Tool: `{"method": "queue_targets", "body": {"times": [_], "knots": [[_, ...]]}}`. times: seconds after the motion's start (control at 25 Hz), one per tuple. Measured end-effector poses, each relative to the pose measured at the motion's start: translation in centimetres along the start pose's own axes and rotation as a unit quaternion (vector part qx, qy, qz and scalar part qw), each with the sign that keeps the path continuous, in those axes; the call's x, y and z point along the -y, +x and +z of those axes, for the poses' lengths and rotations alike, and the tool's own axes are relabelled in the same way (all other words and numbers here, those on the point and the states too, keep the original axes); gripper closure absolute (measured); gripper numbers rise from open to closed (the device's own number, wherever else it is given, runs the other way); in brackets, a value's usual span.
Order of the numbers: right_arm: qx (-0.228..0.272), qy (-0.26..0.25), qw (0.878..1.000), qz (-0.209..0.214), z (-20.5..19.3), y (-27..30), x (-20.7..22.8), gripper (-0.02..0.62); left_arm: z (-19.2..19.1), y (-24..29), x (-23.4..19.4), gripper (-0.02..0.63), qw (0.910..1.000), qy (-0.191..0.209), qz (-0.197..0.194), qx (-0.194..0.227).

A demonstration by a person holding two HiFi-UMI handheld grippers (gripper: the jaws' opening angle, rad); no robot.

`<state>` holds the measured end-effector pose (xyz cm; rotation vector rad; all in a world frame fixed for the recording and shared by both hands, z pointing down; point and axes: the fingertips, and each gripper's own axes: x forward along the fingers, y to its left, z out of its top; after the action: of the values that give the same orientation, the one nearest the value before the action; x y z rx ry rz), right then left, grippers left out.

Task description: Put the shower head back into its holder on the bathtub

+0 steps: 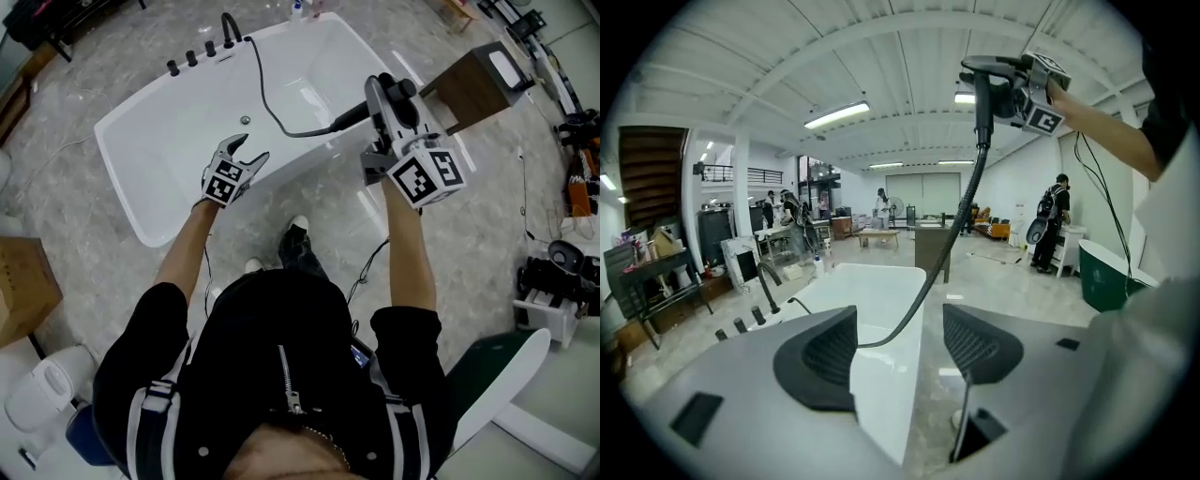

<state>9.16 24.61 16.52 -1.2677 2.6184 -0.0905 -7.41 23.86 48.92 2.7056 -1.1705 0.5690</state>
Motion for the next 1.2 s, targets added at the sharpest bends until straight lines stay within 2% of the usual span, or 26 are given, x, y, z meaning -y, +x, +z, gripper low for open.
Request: {"method": "queue_targets", "body": {"times": [0.24,0.6,0.68,0.8,0.96,1.0,1.04,1.08,1.2], "knots": [[0.02,0.053,0.998,0.026,1.9,1.5,3.0,0.482,1.3,7.5,1.3,0.316,0.9984,0.029,-0.043,-0.022],[0.062,0.097,0.991,0.074,8.5,1.9,7.5,0.48,3.9,18.6,3.6,0.316,0.9931,0.07,-0.088,-0.031],[0.073,0.108,0.988,0.084,10.1,1.9,8.6,0.48,4.1,20.5,3.9,0.316,0.9928,0.069,-0.09,-0.038],[0.082,0.095,0.987,0.095,12.6,1.8,10.1,0.48,3.9,23.3,3.8,0.318,0.993,0.064,-0.082,-0.058],[0.101,0.106,0.984,0.104,14.8,1.1,13.0,0.48,2.8,26.6,2.2,0.318,0.9931,0.054,-0.057,-0.088],[0.105,0.11,0.983,0.106,15.2,0.9,13.7,0.48,2.5,27.2,1.5,0.332,0.9932,0.051,-0.046,-0.094],[0.108,0.113,0.982,0.107,15.5,0.6,14.5,0.48,2.3,27.6,0.9,0.406,0.9936,0.049,-0.035,-0.095],[0.109,0.114,0.982,0.107,15.8,0.4,15.2,0.48,2.4,27.8,0.3,0.509,0.9944,0.047,-0.026,-0.091],[0.109,0.112,0.983,0.094,15.9,-0.2,18.2,0.48,3.0,28.6,-0.7,0.529,0.9966,0.039,-0.013,-0.072]]}}
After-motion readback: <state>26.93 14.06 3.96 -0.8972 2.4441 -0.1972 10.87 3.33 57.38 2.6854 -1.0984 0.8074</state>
